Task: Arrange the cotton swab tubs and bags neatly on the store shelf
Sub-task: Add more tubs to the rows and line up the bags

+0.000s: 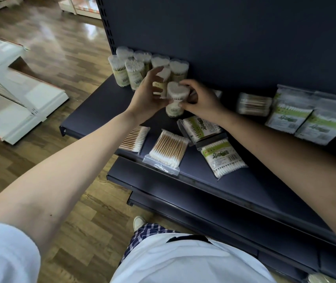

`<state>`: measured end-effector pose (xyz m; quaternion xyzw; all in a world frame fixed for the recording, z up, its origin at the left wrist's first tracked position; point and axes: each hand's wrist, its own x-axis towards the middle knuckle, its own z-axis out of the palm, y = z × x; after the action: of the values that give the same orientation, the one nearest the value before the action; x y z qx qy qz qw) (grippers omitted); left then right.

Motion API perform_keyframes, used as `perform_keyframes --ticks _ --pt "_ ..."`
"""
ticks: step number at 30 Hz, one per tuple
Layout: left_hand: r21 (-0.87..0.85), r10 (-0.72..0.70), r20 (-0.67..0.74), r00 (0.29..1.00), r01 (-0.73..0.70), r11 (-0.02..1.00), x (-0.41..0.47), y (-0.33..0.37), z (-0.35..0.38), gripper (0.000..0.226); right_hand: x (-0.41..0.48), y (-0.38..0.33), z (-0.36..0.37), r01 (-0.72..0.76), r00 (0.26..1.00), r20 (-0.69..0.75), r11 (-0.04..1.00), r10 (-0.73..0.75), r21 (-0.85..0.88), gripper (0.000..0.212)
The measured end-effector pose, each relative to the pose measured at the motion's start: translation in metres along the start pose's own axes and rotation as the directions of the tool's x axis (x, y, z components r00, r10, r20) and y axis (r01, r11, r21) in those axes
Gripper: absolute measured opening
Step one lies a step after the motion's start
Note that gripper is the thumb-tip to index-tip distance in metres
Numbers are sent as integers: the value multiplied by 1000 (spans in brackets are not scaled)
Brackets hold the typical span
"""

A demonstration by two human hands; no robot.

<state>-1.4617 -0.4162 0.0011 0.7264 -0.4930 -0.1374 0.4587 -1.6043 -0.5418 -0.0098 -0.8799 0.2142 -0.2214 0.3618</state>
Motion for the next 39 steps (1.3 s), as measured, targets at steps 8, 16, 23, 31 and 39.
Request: perform_keyframes --ticks 8,16,23,31,39 --pt "53 -137 22 990 135 989 -10 -14 -1 67 -5 0 12 -60 998 36 995 58 74 70" --pt "91 -25 136 990 13 996 1 -16 -3 47 9 -8 15 9 1000 -23 1000 -9 -22 63" --pt "273 122 -20 992 -112 956 16 -22 -28 47 15 -5 5 -59 997 51 994 54 95 63" --pt "591 198 249 948 -311 744 45 -22 -44 70 10 -15 39 -1 922 -367 947 -124 -322 50" --pt "591 296 350 889 -455 666 69 -26 -36 52 -2 -23 25 -60 933 -355 947 -60 -317 28"
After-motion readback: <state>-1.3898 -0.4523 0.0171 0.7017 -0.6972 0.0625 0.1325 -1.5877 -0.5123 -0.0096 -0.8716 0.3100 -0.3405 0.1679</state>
